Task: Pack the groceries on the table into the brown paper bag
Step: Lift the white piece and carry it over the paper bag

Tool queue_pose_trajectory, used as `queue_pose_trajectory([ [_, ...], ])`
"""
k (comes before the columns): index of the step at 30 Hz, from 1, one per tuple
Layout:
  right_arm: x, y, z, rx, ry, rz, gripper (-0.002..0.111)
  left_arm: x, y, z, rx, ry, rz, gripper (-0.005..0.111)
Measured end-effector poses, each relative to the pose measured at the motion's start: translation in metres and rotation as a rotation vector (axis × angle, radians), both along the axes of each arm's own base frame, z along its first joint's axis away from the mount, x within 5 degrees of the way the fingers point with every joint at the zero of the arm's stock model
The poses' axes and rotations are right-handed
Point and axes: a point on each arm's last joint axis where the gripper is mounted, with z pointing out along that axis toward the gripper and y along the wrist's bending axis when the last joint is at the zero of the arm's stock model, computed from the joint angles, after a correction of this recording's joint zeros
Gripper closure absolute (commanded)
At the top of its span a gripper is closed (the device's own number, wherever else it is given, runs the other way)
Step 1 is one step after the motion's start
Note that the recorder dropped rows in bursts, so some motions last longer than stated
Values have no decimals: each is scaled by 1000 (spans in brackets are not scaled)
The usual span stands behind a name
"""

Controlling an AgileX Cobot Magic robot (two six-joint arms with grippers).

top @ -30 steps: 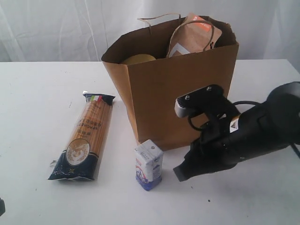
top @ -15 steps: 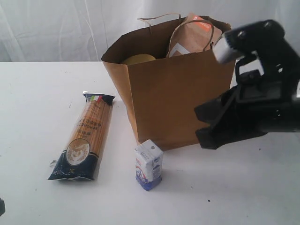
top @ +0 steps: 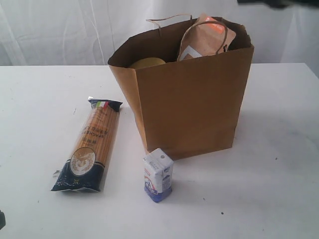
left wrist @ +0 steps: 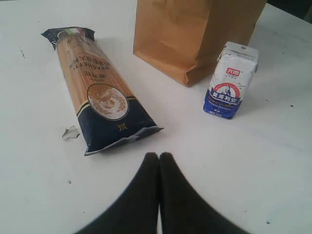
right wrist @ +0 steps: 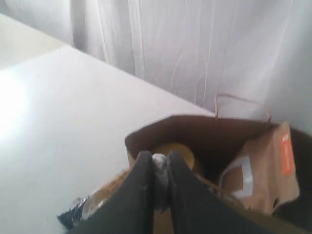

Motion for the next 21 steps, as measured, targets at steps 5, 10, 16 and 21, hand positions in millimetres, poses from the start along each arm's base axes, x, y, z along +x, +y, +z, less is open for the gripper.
queue_pose_trajectory([
  [5, 8, 5, 27, 24, -65, 2, 108, 0, 0, 0, 0, 0, 0, 107],
  [10, 34, 22, 27, -11, -43, 0, 108, 0, 0, 0, 0, 0, 0, 107],
  [16, 70, 44, 11, -76, 17, 1, 108, 0, 0, 0, 0, 0, 0, 107],
  [21, 99, 62, -2, -149, 68, 4, 108, 0, 0, 0, 0, 0, 0, 107],
])
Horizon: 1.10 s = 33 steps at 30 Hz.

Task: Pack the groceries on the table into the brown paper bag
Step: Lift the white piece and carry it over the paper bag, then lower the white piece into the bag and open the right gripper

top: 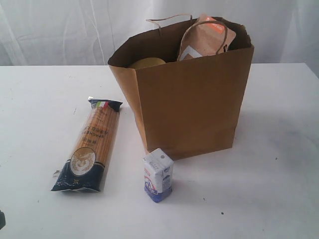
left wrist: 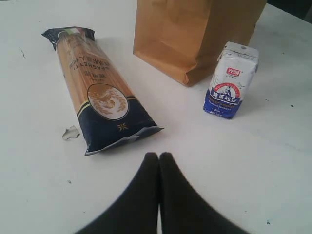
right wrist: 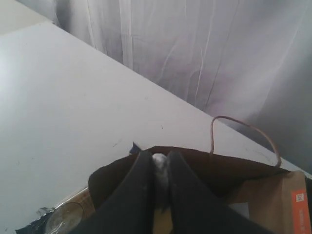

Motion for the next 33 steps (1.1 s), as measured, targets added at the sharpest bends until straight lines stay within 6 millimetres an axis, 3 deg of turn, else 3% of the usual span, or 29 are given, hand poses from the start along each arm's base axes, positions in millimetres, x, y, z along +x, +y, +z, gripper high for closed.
queue_pose_trajectory([
  [10, 48, 26, -35, -100, 109, -4, 108, 0, 0, 0, 0, 0, 0, 107],
  [18, 76, 26, -71, -163, 208, -36, 108, 0, 0, 0, 0, 0, 0, 107],
  [24, 90, 25, -95, -206, 283, -51, 108, 0, 0, 0, 0, 0, 0, 107],
  [29, 93, 25, -100, -218, 298, -52, 108, 0, 0, 0, 0, 0, 0, 107],
  [33, 93, 25, -100, -216, 295, -53, 94, 0, 0, 0, 0, 0, 0, 107],
])
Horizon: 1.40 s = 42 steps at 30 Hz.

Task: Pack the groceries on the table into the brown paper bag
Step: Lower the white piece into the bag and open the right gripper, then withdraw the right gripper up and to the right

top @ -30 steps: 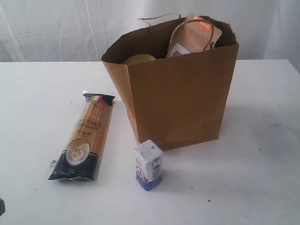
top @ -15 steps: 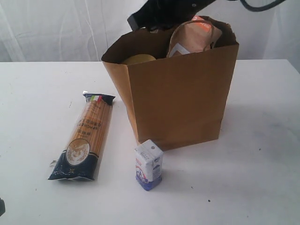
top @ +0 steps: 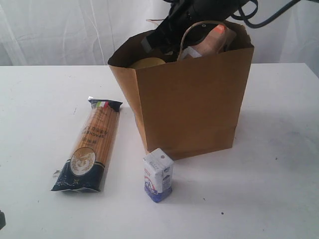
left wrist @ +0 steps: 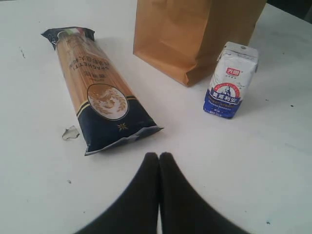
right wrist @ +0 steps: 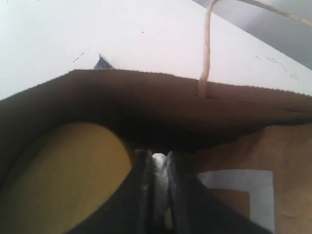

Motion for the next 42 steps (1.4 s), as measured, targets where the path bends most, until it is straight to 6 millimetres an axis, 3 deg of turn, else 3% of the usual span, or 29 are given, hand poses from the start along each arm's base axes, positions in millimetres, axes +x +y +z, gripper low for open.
queue_pose_trajectory([
  [5, 0, 0, 0, 0, -4, 0, 61, 0, 0, 0, 0, 0, 0, 107],
  [10, 0, -1, 6, 15, -37, -15, 59, 0, 0, 0, 0, 0, 0, 107],
  [14, -8, -8, 30, 47, -124, -31, 59, 0, 0, 0, 0, 0, 0, 107],
  [18, -41, -29, 84, 100, -276, -39, 59, 0, 0, 0, 0, 0, 0, 107],
  [22, -80, -53, 124, 126, -367, -56, 59, 0, 0, 0, 0, 0, 0, 107],
  [30, -148, -97, 173, 169, -503, -118, 59, 0, 0, 0, 0, 0, 0, 107],
  [36, -198, -128, 178, 181, -514, -156, 59, 0, 0, 0, 0, 0, 0, 107],
  [39, -232, -153, 175, 166, -525, -213, 59, 0, 0, 0, 0, 0, 0, 107],
  [42, -250, -165, 169, 163, -518, -230, 59, 0, 0, 0, 0, 0, 0, 107],
])
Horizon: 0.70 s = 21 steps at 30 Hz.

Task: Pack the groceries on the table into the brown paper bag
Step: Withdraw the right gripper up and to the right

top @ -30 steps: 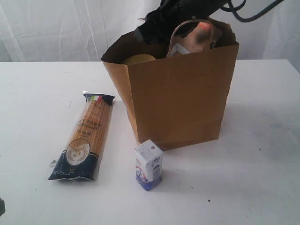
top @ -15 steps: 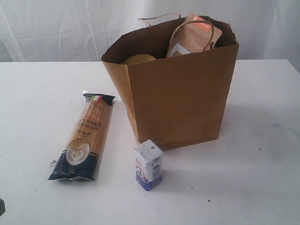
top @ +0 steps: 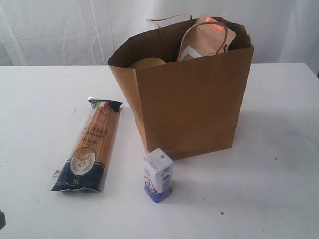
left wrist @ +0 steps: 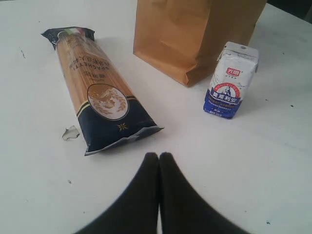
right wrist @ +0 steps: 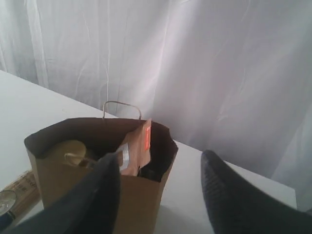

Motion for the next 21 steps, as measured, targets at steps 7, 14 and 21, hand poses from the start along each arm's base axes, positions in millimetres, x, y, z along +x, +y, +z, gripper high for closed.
queue_pose_trajectory([
  [7, -34, -21, -25, 18, 78, -33, 59, 0, 0, 0, 0, 0, 0, 107],
  [14, -34, -14, -79, 29, 308, -19, 59, 0, 0, 0, 0, 0, 0, 107],
  [21, -16, 6, -124, 39, 475, 40, 59, 0, 0, 0, 0, 0, 0, 107],
])
